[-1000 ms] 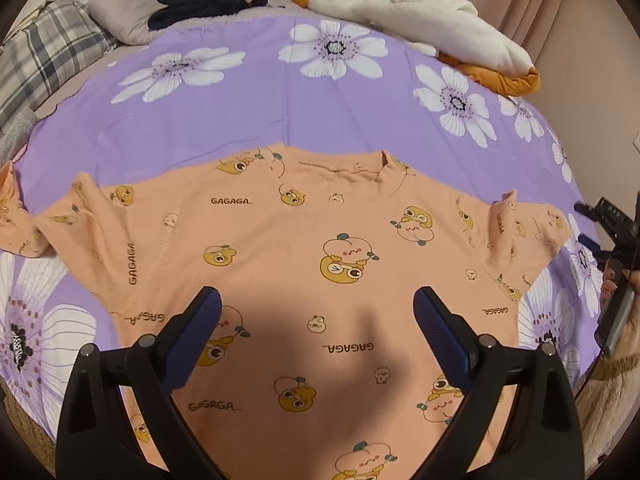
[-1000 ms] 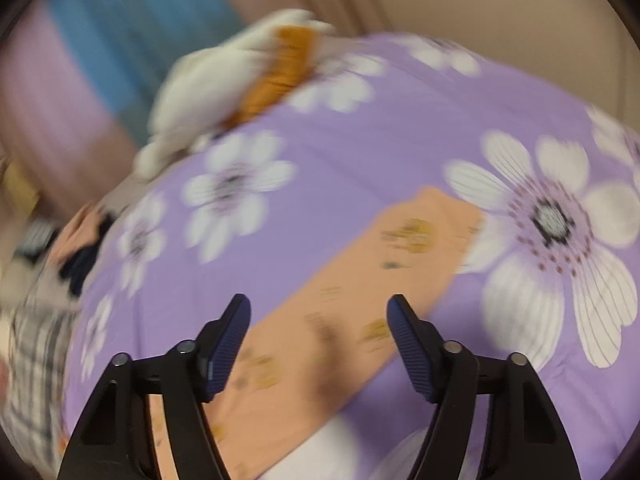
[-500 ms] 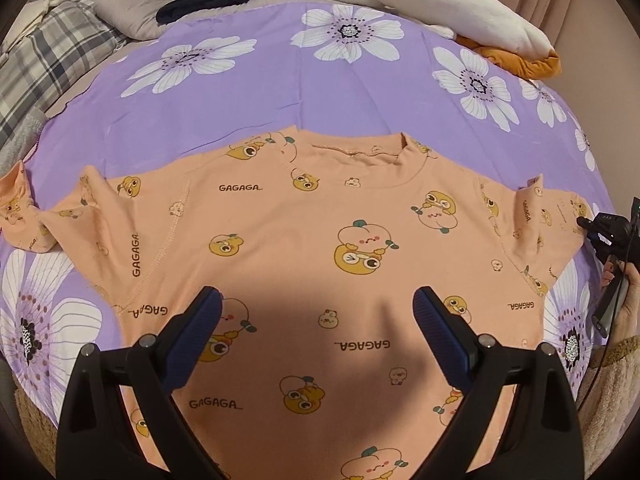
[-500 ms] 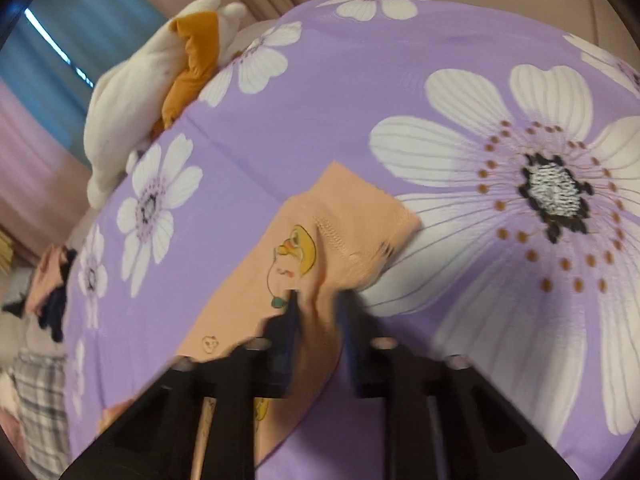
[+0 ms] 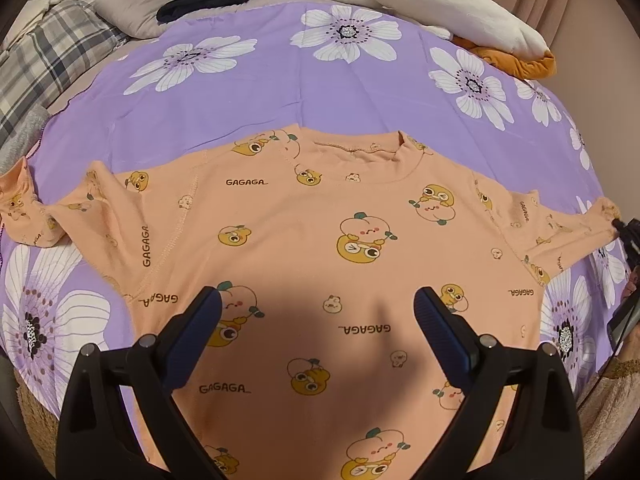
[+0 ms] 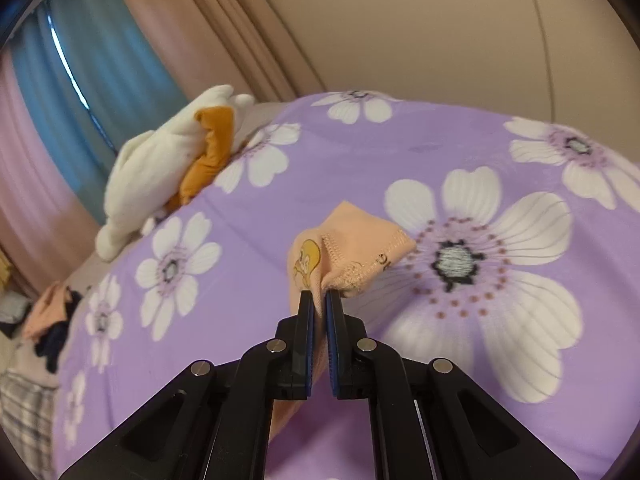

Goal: Fold small clothes
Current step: 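Lift the sleeve with the right gripper and fold it across the shirt body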

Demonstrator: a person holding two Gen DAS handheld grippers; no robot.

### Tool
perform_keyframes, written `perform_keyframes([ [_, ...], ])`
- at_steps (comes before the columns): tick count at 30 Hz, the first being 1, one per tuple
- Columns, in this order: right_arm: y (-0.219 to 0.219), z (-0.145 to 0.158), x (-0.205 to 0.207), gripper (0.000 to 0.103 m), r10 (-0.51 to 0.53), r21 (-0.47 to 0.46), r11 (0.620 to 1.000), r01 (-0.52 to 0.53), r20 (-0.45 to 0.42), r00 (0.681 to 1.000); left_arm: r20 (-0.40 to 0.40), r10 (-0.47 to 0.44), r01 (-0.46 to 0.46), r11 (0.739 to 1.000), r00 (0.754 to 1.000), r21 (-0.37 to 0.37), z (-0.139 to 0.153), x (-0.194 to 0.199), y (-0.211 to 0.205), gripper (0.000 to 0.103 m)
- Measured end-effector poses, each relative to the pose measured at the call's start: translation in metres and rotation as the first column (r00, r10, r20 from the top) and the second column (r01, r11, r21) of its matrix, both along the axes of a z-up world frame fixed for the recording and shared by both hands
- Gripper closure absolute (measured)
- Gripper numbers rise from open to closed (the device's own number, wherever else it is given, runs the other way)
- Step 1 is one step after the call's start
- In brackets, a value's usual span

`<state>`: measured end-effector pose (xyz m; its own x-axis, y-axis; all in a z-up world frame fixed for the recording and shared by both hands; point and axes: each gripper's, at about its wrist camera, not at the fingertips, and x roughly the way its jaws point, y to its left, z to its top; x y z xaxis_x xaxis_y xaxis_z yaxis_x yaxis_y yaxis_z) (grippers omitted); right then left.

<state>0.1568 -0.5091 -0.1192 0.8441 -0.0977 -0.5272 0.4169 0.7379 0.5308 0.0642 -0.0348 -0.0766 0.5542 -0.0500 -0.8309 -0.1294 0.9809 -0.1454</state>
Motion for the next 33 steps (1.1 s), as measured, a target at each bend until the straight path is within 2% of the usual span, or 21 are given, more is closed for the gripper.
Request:
perform_keyframes([
  [3,-0.004,-0.024,0.012,0.096,-0.029,0.043,0.998,0.034,-0.115,0.993,-0.005,-0.002,0.002,1.000,1.000,-0.006,0.000,-0.003,0.002,0.006],
  [5,-0.005,-0.027,0.007,0.096,-0.051,0.039,0.998,0.057,-0.137,0.989,-0.010,-0.003,0.003,1.000,1.000,-0.008,0.001,-0.004,0.004,0.006],
  [11,0.029,0.024,-0.014,0.096,-0.041,-0.141,0.989,0.035,-0.036,0.999,-0.005,-0.004,0.004,1.000,1.000,-0.027,0.004,-0.009,0.016,0.006],
  [16,0.085,0.076,-0.017,0.096,0.119,-0.237,0.966,-0.101,0.060,0.991,0.022,0.042,-0.042,0.999,0.999,-0.020,0.012,-0.017,0.035,0.006],
  [21,0.160,0.107,-0.011,0.096,0.298,-0.339,0.904,-0.261,0.060,0.953,0.034,0.060,-0.059,0.998,0.998,-0.033,0.014,-0.030,0.057,0.006],
  [24,0.199,0.113,-0.009,0.096,0.388,-0.357,0.867,-0.346,0.051,0.920,0.038,0.077,-0.076,0.996,0.996,-0.044,0.014,-0.036,0.070,0.006],
  [28,0.250,0.114,-0.013,0.096,0.485,-0.392,0.809,-0.438,0.025,0.874,0.043,0.106,-0.102,0.992,0.993,-0.078,0.011,-0.043,0.088,0.006],
  [33,0.305,0.103,-0.012,0.096,0.580,-0.401,0.737,-0.543,-0.036,0.814,0.062,0.144,-0.137,0.985,0.988,-0.106,0.010,-0.052,0.104,0.006],
])
